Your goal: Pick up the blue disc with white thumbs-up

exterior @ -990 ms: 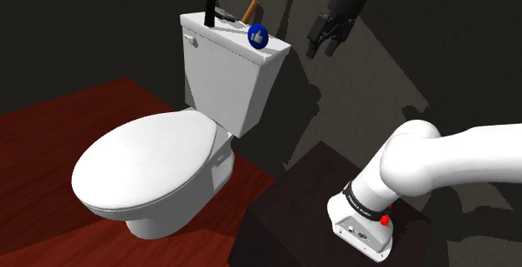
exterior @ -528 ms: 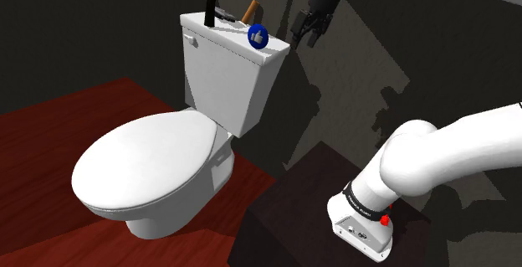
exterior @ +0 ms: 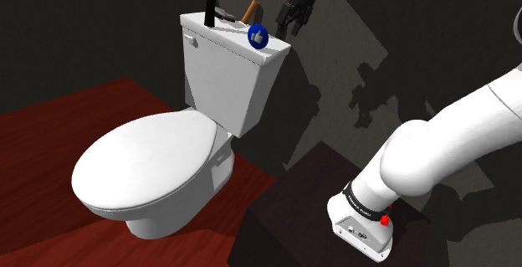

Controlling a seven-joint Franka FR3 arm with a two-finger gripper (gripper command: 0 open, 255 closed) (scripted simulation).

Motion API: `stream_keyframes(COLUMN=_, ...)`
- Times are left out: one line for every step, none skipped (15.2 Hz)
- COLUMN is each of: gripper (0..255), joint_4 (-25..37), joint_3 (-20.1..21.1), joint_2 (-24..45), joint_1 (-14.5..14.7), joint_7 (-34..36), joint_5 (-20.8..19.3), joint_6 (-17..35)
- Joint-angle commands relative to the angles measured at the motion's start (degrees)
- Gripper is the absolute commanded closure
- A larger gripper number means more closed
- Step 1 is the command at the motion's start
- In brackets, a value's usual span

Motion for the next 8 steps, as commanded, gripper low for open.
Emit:
stream_keyframes(gripper=0, joint_4=3.43, joint_3=-0.8, joint_2=4.28, joint_1=0.21, joint_7=-2.09, joint_5=0.73, joint_6=1.28)
stream_keyframes(gripper=0, joint_4=5.41, joint_3=-1.25, joint_2=6.41, joint_1=0.22, joint_7=-3.22, joint_5=1.19, joint_6=1.6)
stream_keyframes(gripper=0, joint_4=7.48, joint_3=-1.66, joint_2=8.55, joint_1=0.19, joint_7=-4.35, joint_5=1.7, joint_6=1.85)
stream_keyframes(gripper=0, joint_4=9.64, joint_3=-2.04, joint_2=10.72, joint_1=0.14, joint_7=-5.48, joint_5=2.26, joint_6=2.02)
stream_keyframes(gripper=0, joint_4=11.9, joint_3=-2.38, joint_2=12.92, joint_1=0.03, joint_7=-6.6, joint_5=2.86, joint_6=2.11)
stream_keyframes(gripper=0, joint_4=14.27, joint_3=-2.69, joint_2=15.14, joint_1=-0.11, joint_7=-7.7, joint_5=3.5, joint_6=2.11)
stream_keyframes(gripper=0, joint_4=16.74, joint_3=-2.94, joint_2=17.4, joint_1=-0.3, joint_7=-8.79, joint_5=4.17, joint_6=2.03)
stream_keyframes(gripper=0, joint_4=19.33, joint_3=-3.15, joint_2=19.69, joint_1=-0.54, joint_7=-9.85, joint_5=4.87, joint_6=1.86)
